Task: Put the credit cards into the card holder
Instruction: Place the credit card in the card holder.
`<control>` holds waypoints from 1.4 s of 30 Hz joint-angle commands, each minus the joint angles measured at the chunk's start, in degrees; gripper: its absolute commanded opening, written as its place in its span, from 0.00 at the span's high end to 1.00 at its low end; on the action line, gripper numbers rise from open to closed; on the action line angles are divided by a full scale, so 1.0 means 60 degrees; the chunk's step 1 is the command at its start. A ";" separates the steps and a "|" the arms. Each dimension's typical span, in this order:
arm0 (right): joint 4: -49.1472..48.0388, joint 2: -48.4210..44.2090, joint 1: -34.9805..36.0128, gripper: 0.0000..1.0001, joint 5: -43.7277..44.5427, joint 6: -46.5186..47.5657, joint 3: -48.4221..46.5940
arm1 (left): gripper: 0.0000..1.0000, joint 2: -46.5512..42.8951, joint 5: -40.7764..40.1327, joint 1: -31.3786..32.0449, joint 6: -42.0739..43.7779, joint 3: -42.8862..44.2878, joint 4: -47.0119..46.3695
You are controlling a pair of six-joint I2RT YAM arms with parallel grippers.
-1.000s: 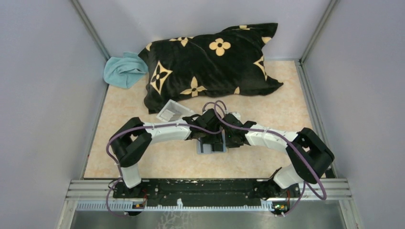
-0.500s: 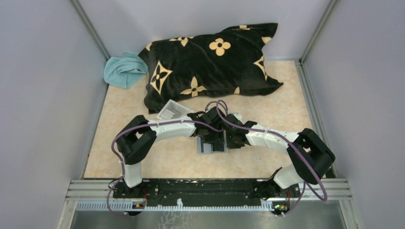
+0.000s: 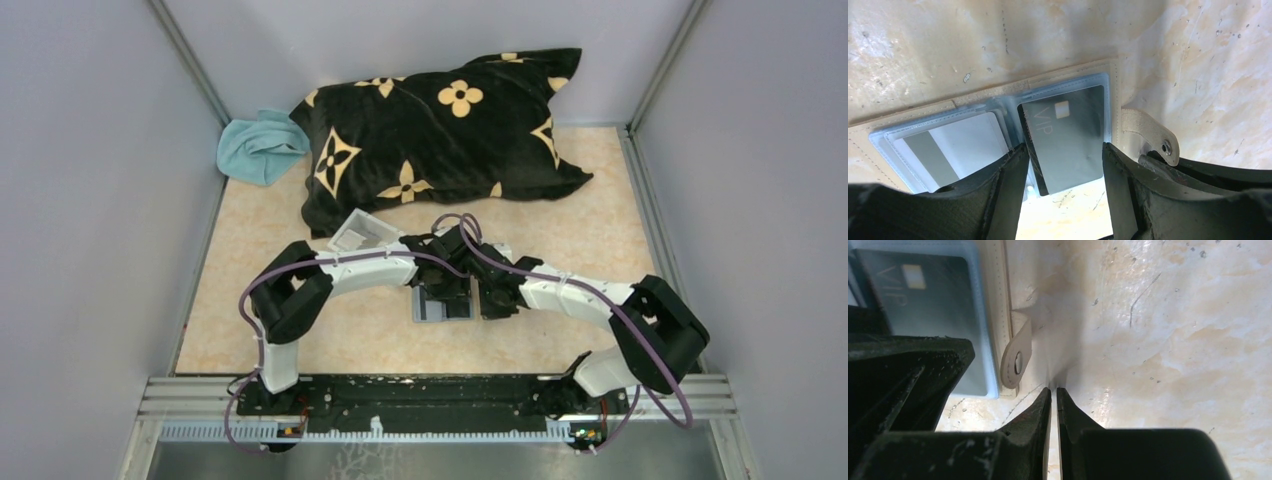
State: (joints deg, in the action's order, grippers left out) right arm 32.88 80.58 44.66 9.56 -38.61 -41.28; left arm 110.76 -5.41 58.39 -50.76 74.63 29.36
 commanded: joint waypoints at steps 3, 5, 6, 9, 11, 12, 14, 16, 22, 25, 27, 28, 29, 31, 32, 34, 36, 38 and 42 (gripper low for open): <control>-0.1200 -0.0048 0.0422 0.91 0.0242 -0.0042 -0.0621 | 0.35 -0.0060 -0.1633 0.2072 0.0175 -0.0912 0.0446; -0.1080 -0.0206 0.0415 0.91 0.0358 -0.0061 -0.0697 | 0.35 -0.0274 -0.1756 0.2072 0.0302 -0.0928 0.0319; -0.1040 -0.0301 0.0409 0.91 0.0401 -0.0081 -0.0718 | 0.35 -0.0344 -0.1838 0.2074 0.0347 -0.0887 0.0332; -0.0924 -0.0538 0.0379 0.91 0.0480 -0.0140 -0.0759 | 0.35 -0.0507 -0.2077 0.2063 0.0430 -0.0760 0.0474; -0.0854 -0.0698 0.0378 0.90 0.0539 -0.0181 -0.0767 | 0.35 -0.0639 -0.2194 0.2066 0.0422 -0.0744 0.0500; -0.0852 -0.0777 0.0367 0.89 0.0533 -0.0200 -0.0758 | 0.35 -0.0727 -0.2243 0.2061 0.0412 -0.0748 0.0493; -0.0830 -0.0914 0.0366 0.87 0.0572 -0.0226 -0.0752 | 0.35 -0.0887 -0.2309 0.2074 0.0424 -0.0765 0.0405; -0.0847 -0.1047 0.0364 0.83 0.0563 -0.0216 -0.0752 | 0.35 -0.1080 -0.2335 0.2073 0.0437 -0.0805 0.0226; -0.0924 -0.1289 0.0372 0.72 0.0526 -0.0068 -0.0828 | 0.35 -0.1790 -0.2462 0.2072 0.0404 -0.0839 -0.0218; -0.0961 -0.1261 0.0375 0.67 0.0507 0.0112 -0.0942 | 0.35 -0.2338 -0.2874 0.2073 0.0028 -0.1059 0.0008; -0.0994 -0.1183 0.0377 0.64 0.0494 0.0267 -0.1073 | 0.33 -0.2746 -0.3232 0.2072 -0.0438 -0.1364 0.0361; -0.0990 -0.1128 0.0374 0.62 0.0540 0.0345 -0.1192 | 0.32 -0.3013 -0.3378 0.2073 -0.0694 -0.1544 0.0555; -0.0984 -0.1070 0.0376 0.61 0.0586 0.0435 -0.1293 | 0.32 -0.3188 -0.3546 0.2073 -0.1032 -0.1755 0.0786; -0.1014 -0.0926 0.0367 0.59 0.0641 0.0664 -0.1490 | 0.31 -0.3522 -0.3751 0.2064 -0.1684 -0.2238 0.1271; -0.1006 -0.0836 0.0362 0.59 0.0672 0.0759 -0.1615 | 0.31 -0.3656 -0.3800 0.2063 -0.1956 -0.2457 0.1404; -0.0984 -0.0645 0.0362 0.58 0.0806 0.0917 -0.1829 | 0.31 -0.3902 -0.3809 0.2047 -0.2494 -0.2881 0.1583; -0.0970 -0.0439 0.0363 0.58 0.0899 0.1074 -0.2024 | 0.31 -0.4094 -0.3797 0.2060 -0.2990 -0.3275 0.1747; -0.0936 -0.0230 0.0353 0.58 0.0957 0.1179 -0.2174 | 0.31 -0.4293 -0.3746 0.2049 -0.3295 -0.3687 0.1698; -0.0811 0.0179 0.0309 0.58 0.1087 0.1238 -0.2353 | 0.31 -0.4686 -0.3813 0.2048 -0.3809 -0.4351 0.1515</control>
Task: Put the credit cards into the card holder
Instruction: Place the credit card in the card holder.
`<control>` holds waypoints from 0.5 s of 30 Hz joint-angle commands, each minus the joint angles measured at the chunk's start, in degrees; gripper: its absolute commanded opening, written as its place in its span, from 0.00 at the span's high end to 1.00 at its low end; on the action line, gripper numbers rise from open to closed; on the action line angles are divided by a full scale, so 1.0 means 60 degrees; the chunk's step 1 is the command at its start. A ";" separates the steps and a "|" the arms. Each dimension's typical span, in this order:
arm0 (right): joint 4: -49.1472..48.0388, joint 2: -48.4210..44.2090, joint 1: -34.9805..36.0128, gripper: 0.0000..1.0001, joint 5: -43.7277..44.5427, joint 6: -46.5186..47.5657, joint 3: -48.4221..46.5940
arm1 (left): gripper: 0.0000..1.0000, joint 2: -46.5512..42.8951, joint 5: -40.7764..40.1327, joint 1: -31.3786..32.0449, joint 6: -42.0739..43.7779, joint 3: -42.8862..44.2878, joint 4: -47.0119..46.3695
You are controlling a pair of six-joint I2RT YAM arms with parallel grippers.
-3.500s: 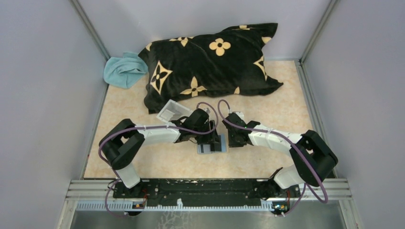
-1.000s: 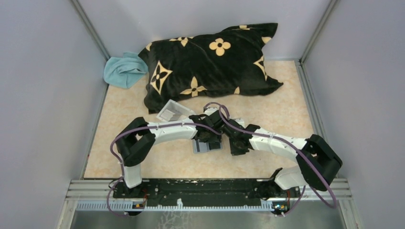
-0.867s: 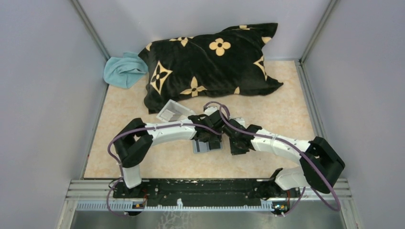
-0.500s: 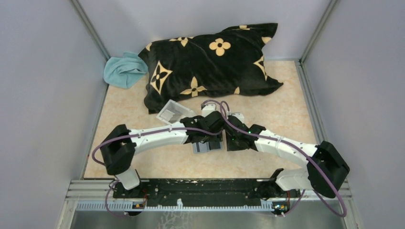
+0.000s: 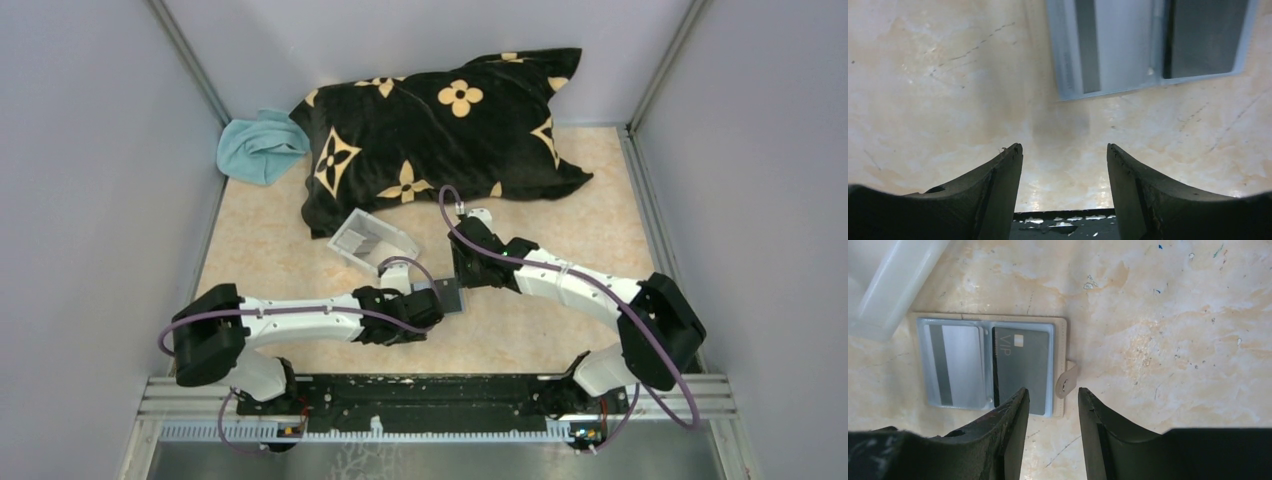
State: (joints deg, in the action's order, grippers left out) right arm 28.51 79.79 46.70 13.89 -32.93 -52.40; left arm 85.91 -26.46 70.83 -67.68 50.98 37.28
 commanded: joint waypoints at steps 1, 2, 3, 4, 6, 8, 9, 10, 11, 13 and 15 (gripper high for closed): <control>-0.0063 0.0378 -0.0041 0.58 0.0382 0.0301 -0.0506 | 0.30 -0.0634 -0.0338 -0.0022 -0.1079 -0.0530 0.0138; -0.0063 0.0423 -0.0040 0.58 0.0381 0.0297 -0.0505 | 0.30 -0.0724 -0.0386 -0.0036 -0.1154 -0.0657 0.0069; -0.0075 0.0460 -0.0058 0.58 0.0393 0.0305 -0.0496 | 0.30 -0.0818 -0.0432 -0.0039 -0.1209 -0.0784 -0.0011; -0.0097 0.0490 -0.0070 0.58 0.0376 0.0295 -0.0484 | 0.30 -0.0901 -0.0493 -0.0051 -0.1297 -0.0882 -0.0043; -0.0120 0.0513 -0.0103 0.58 0.0320 0.0291 -0.0469 | 0.29 -0.1028 -0.0599 -0.0106 -0.1482 -0.1048 -0.0035; -0.0134 0.0502 -0.0148 0.58 0.0264 0.0301 -0.0424 | 0.29 -0.1155 -0.0623 -0.0199 -0.1588 -0.1193 -0.0052; -0.0137 0.0477 -0.0174 0.58 0.0243 0.0288 -0.0404 | 0.28 -0.1227 -0.0629 -0.0257 -0.1659 -0.1259 -0.0067; -0.0149 0.0448 -0.0203 0.58 0.0180 0.0280 -0.0341 | 0.28 -0.1302 -0.0629 -0.0323 -0.1701 -0.1386 -0.0111; -0.0205 0.0412 -0.0245 0.57 0.0090 0.0250 -0.0281 | 0.27 -0.1384 -0.0591 -0.0410 -0.1708 -0.1520 -0.0210; -0.0350 0.0303 -0.0341 0.55 -0.0198 0.0186 -0.0047 | 0.25 -0.1643 -0.0443 -0.0614 -0.1633 -0.1886 -0.0624; -0.0476 0.0179 -0.0395 0.52 -0.0416 0.0138 0.0193 | 0.25 -0.1998 -0.0187 -0.0872 -0.1434 -0.2353 -0.1309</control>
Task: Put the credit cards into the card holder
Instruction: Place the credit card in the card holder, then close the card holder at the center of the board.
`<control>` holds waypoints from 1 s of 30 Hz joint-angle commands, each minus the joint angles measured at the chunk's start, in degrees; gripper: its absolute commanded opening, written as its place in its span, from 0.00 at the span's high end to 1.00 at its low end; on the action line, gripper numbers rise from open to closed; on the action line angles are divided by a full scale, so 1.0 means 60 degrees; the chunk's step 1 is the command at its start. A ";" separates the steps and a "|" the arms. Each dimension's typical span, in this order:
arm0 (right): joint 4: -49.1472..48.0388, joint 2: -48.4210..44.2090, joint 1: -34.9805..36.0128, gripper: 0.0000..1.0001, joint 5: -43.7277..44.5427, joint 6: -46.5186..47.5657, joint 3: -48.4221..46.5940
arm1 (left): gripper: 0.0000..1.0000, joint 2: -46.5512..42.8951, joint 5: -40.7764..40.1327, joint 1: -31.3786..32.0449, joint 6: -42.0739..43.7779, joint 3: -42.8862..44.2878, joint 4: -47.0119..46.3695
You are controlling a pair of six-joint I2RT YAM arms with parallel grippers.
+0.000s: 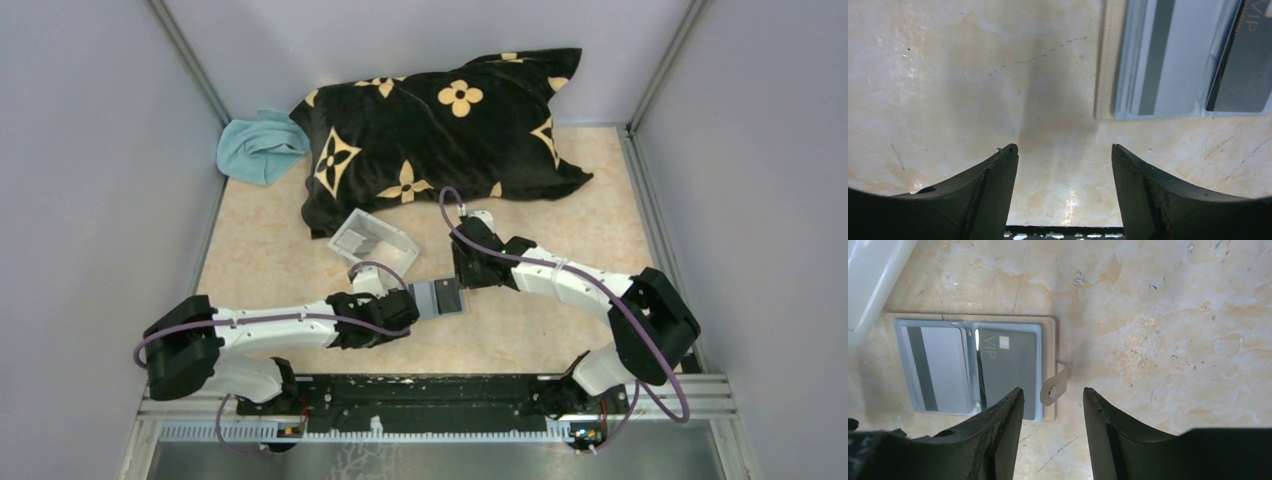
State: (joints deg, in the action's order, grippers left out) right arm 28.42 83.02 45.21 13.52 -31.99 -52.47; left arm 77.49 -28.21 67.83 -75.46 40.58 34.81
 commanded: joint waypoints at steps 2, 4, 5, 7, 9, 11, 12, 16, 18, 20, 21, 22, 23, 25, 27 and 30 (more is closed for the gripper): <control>-0.0678 -0.0520 -0.0212 0.49 -0.0623 -0.0068 0.0522 | 0.24 -0.0956 0.0386 -0.0621 0.0089 -0.1096 -0.1658; -0.1056 -0.0665 -0.0330 0.47 -0.1073 -0.0160 0.0908 | 0.24 -0.1280 0.0598 -0.0873 0.0241 -0.1513 -0.2341; -0.1265 -0.0728 -0.0400 0.47 -0.1305 -0.0213 0.1113 | 0.24 -0.1412 0.0706 -0.1011 0.0303 -0.1679 -0.2606; -0.1612 -0.0796 -0.0532 0.47 -0.1605 -0.0271 0.1425 | 0.23 -0.1573 0.0808 -0.1227 0.0465 -0.1893 -0.3038; -0.1885 -0.0796 -0.0621 0.46 -0.1810 -0.0216 0.1614 | 0.23 -0.1585 0.0886 -0.1407 0.0643 -0.1939 -0.3264; -0.2163 -0.0775 -0.0723 0.46 -0.2038 -0.0163 0.1739 | 0.23 -0.1506 0.0941 -0.1520 0.0776 -0.1922 -0.3424; -0.2284 -0.0751 -0.0769 0.46 -0.2124 -0.0125 0.1775 | 0.23 -0.1430 0.0981 -0.1584 0.0791 -0.1908 -0.3461; -0.2652 -0.0581 -0.0890 0.46 -0.2300 0.0019 0.1817 | 0.23 -0.1040 0.1156 -0.1727 0.0871 -0.1872 -0.3724; -0.2816 -0.0442 -0.0925 0.47 -0.2327 0.0090 0.1830 | 0.23 -0.0826 0.1259 -0.1799 0.0880 -0.1828 -0.3781; -0.2931 -0.0320 -0.0967 0.48 -0.2349 0.0124 0.1843 | 0.23 -0.0632 0.1347 -0.1861 0.0926 -0.1826 -0.3914; -0.2999 -0.0262 -0.0996 0.49 -0.2366 0.0150 0.1858 | 0.23 -0.0560 0.1370 -0.1883 0.0944 -0.1819 -0.3948; -0.3054 -0.0202 -0.1034 0.50 -0.2390 0.0161 0.1871 | 0.23 -0.0491 0.1404 -0.1925 0.0944 -0.1825 -0.3988; -0.3077 -0.0145 -0.1055 0.50 -0.2398 0.0162 0.1874 | 0.23 -0.0417 0.1429 -0.1954 0.0949 -0.1826 -0.4005; -0.3174 -0.0039 -0.1087 0.52 -0.2449 0.0188 0.1919 | 0.23 -0.0298 0.1494 -0.2013 0.0985 -0.1866 -0.4087; -0.3237 0.0078 -0.1115 0.53 -0.2444 0.0186 0.1988 | 0.23 -0.0158 0.1581 -0.2071 0.1015 -0.1919 -0.4190; -0.3390 0.0151 -0.1159 0.55 -0.2457 0.0164 0.2149 | 0.23 0.0003 0.1687 -0.2122 0.1024 -0.2032 -0.4353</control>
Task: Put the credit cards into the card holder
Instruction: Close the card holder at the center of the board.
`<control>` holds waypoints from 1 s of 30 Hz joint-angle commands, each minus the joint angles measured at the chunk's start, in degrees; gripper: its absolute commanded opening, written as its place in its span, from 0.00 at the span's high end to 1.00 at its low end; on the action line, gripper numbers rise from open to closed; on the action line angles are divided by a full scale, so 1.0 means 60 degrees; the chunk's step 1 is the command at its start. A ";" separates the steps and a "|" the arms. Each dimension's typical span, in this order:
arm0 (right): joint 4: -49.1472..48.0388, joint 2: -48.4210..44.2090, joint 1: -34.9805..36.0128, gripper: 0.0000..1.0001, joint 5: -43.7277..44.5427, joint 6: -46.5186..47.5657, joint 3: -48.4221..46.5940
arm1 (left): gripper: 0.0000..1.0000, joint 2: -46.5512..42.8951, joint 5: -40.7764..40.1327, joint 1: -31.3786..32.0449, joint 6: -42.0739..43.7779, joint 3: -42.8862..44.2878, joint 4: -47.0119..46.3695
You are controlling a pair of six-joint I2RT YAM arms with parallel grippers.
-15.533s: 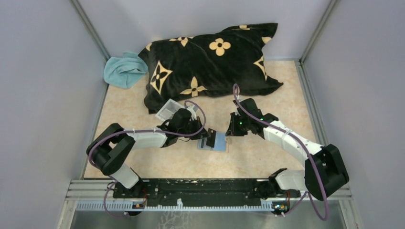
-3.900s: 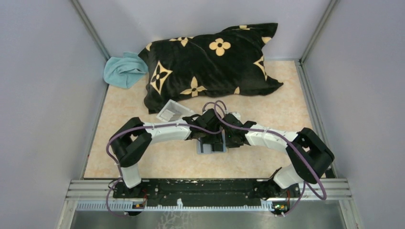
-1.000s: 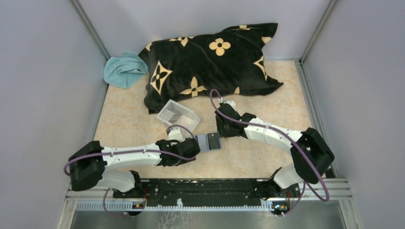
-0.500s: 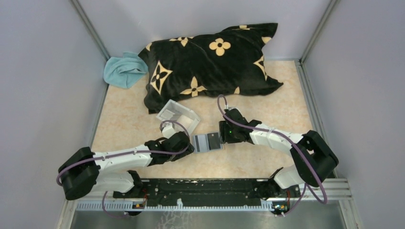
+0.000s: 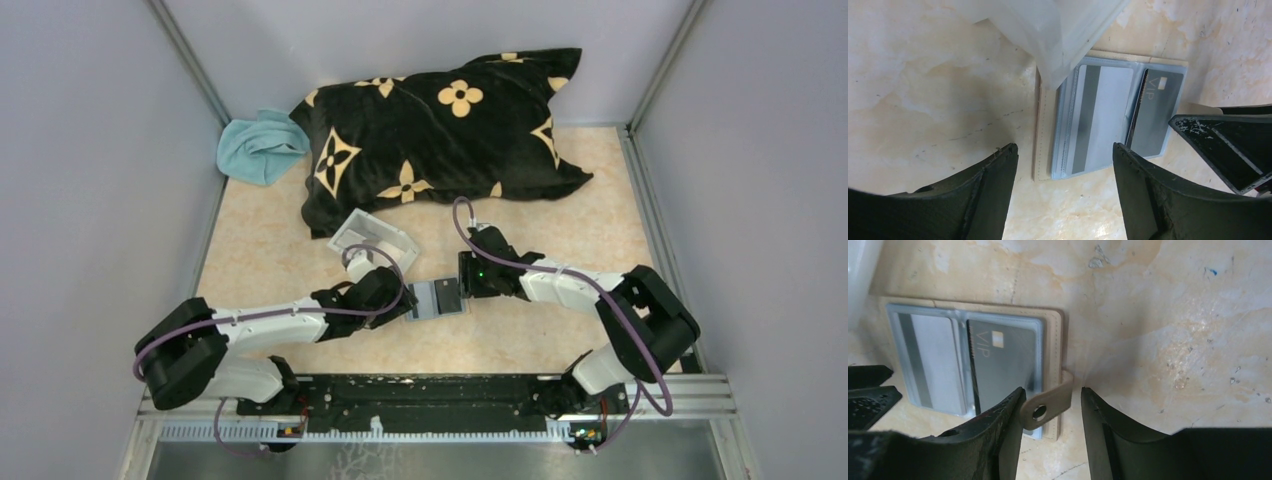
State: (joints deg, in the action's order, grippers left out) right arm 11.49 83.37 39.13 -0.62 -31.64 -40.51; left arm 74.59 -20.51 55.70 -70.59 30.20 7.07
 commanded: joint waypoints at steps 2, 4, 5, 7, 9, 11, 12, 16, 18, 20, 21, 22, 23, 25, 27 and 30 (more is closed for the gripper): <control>-0.0648 0.0133 -0.0168 0.58 -0.0113 0.0071 0.0228 | 0.23 0.0582 0.0499 -0.0155 0.0257 -0.0404 0.0085; -0.0718 0.0166 -0.0189 0.62 -0.0127 0.0050 0.0248 | 0.23 0.0714 0.0579 -0.0207 0.0291 -0.0449 -0.0068; -0.0737 0.0185 -0.0188 0.64 -0.0143 0.0039 0.0248 | 0.23 0.0786 0.0639 -0.0219 0.0346 -0.0461 -0.0163; -0.0788 0.0160 -0.0200 0.68 -0.0191 0.0026 0.0226 | 0.23 0.0947 0.0710 -0.0257 0.0450 -0.0462 -0.0310; -0.0820 0.0057 -0.0194 0.74 -0.0205 -0.0022 0.0219 | 0.23 0.1081 0.0788 -0.0283 0.0541 -0.0448 -0.0465; -0.0810 -0.0097 -0.0194 0.78 -0.0223 -0.0049 0.0182 | 0.24 0.1154 0.0864 -0.0302 0.0627 -0.0482 -0.0631; -0.0766 -0.0185 -0.0196 0.80 -0.0232 -0.0066 0.0157 | 0.24 0.1169 0.0902 -0.0313 0.0675 -0.0511 -0.0747; -0.0610 -0.0602 -0.0187 0.85 -0.0193 -0.0134 0.0048 | 0.24 0.1305 0.1136 -0.0355 0.0876 -0.0565 -0.1132; -0.0517 -0.0779 -0.0185 0.86 -0.0219 -0.0184 -0.0033 | 0.25 0.1391 0.1254 -0.0361 0.0966 -0.0577 -0.1254; -0.0440 -0.0915 -0.0194 0.87 -0.0273 -0.0225 -0.0131 | 0.26 0.1467 0.1356 -0.0369 0.1026 -0.0608 -0.1412; -0.0397 -0.0974 -0.0187 0.87 -0.0308 -0.0252 -0.0176 | 0.26 0.1490 0.1405 -0.0367 0.1033 -0.0629 -0.1457; -0.0355 -0.1005 -0.0193 0.87 -0.0338 -0.0263 -0.0228 | 0.26 0.1498 0.1431 -0.0363 0.1041 -0.0669 -0.1528; -0.0315 -0.1025 -0.0192 0.87 -0.0373 -0.0275 -0.0278 | 0.26 0.1499 0.1486 -0.0368 0.1060 -0.0702 -0.1614; -0.0253 -0.1048 -0.0169 0.87 -0.0423 -0.0307 -0.0396 | 0.27 0.1500 0.1549 -0.0369 0.1074 -0.0761 -0.1725; -0.0193 -0.1083 -0.0117 0.88 -0.0439 -0.0335 -0.0504 | 0.28 0.1514 0.1638 -0.0366 0.1129 -0.0797 -0.1866; -0.0064 -0.1183 0.0020 0.88 -0.0414 -0.0389 -0.0716 | 0.29 0.1568 0.1762 -0.0370 0.1186 -0.0799 -0.1943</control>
State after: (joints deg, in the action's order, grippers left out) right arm 12.23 78.70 37.76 -0.51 -32.53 -40.84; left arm 80.49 -14.68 53.34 -64.88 28.42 -10.11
